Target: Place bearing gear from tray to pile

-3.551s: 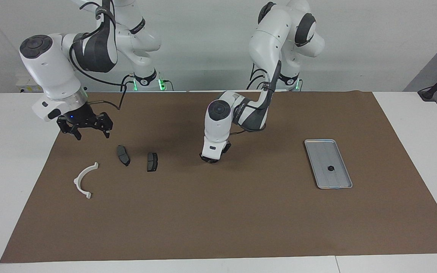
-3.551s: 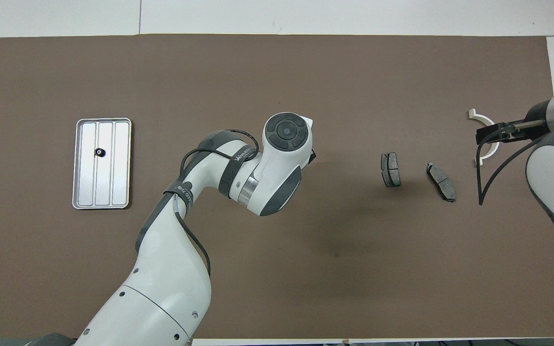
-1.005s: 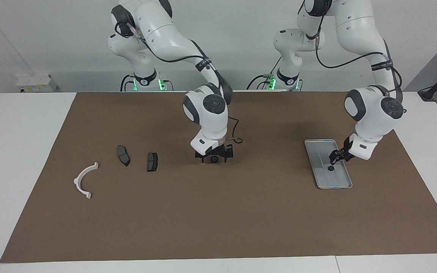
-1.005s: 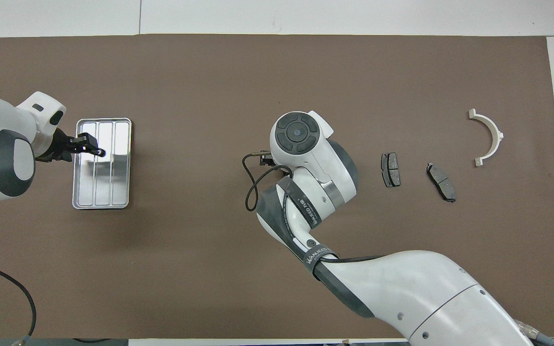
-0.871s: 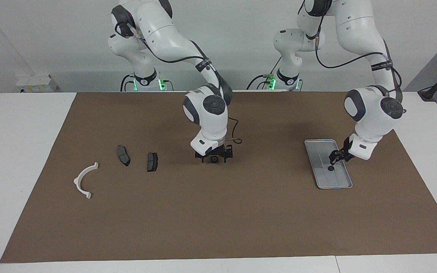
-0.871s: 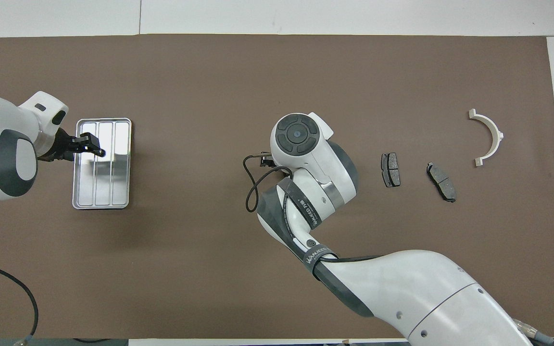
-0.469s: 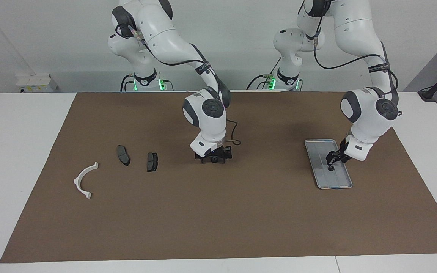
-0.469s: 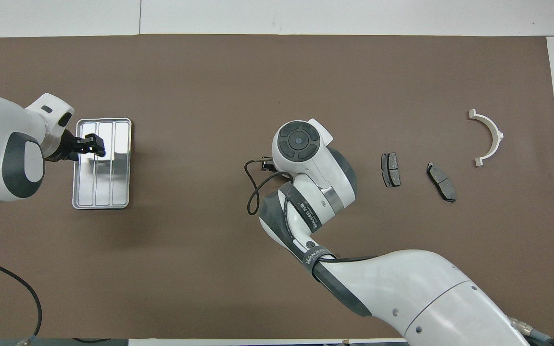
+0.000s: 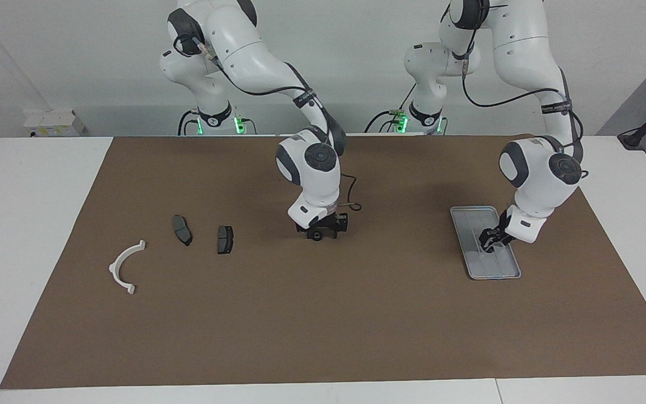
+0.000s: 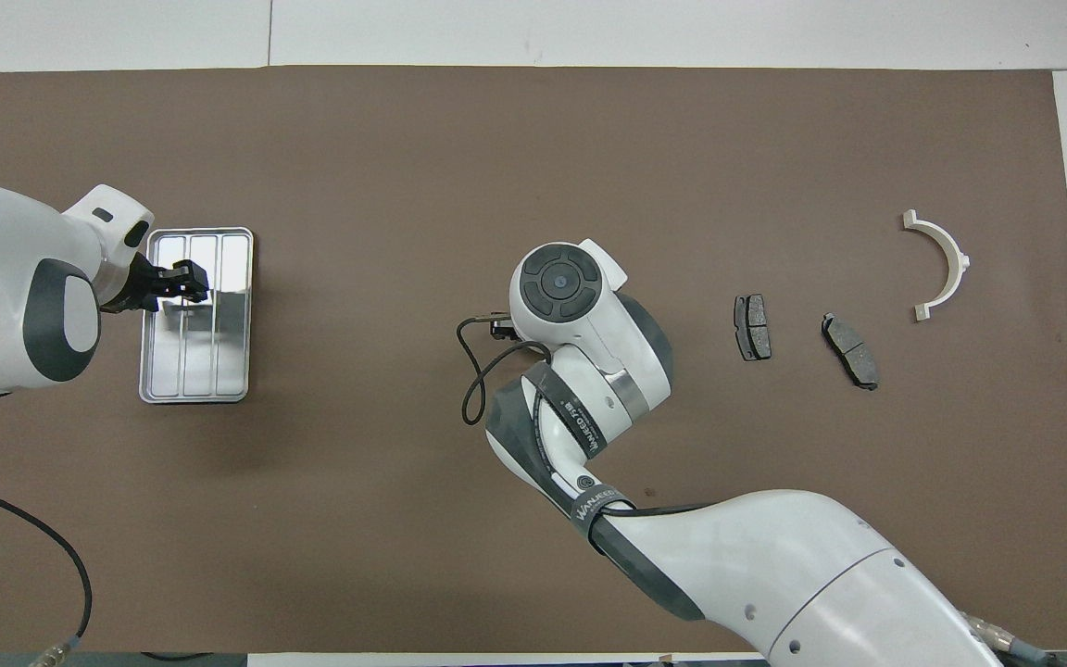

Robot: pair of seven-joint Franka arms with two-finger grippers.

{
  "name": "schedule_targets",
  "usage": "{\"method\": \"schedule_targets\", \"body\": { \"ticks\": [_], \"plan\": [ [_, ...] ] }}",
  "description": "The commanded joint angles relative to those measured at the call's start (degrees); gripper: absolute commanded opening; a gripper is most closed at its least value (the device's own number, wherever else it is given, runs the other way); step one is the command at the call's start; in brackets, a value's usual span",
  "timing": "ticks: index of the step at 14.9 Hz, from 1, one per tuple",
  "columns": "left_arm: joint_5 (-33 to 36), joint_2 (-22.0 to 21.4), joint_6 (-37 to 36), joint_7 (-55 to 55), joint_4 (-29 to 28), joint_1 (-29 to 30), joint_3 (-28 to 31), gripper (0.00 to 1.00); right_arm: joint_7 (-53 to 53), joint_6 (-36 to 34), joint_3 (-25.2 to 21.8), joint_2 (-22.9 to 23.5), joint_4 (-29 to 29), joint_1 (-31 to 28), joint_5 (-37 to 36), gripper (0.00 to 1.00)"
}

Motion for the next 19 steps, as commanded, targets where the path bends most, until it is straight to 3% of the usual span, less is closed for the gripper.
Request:
{"method": "schedule_targets", "body": {
  "ticks": [1,2,3,7,12,15,19],
  "plan": [
    [0.73,0.36,1.70,-1.49,-0.41,-0.77,0.32,0.71,1.48,1.25,0.24,-0.72,-1.52,-0.30,0.49,0.22],
    [0.73,0.63,1.79,-1.58,-0.23,-1.12,0.40,0.71,1.39,1.17,0.24,-0.72,-1.52,-0.47,0.40,0.07],
    [0.73,0.80,1.96,-1.67,-0.23,-1.29,0.41,0.71,1.21,1.17,0.24,-0.72,-1.35,-0.74,0.40,0.00],
    [0.73,0.89,2.58,-3.07,-0.41,-2.09,0.41,0.66,-1.50,0.64,0.06,-1.15,-0.03,-3.98,-0.57,0.00],
    [0.73,0.89,2.58,-3.08,-0.58,-2.00,0.41,0.55,-19.76,-6.90,0.15,-4.93,4.88,-16.71,0.23,0.00],
    [0.73,0.89,2.49,-3.08,-0.76,-2.00,0.41,0.43,-32.93,-7.97,0.15,-5.90,5.77,-24.36,0.22,0.00],
    [0.73,0.89,1.62,-3.08,-0.32,-2.09,0.41,0.20,-48.33,-6.66,0.15,-5.73,4.98,-32.63,0.31,0.00]
  ]
}}
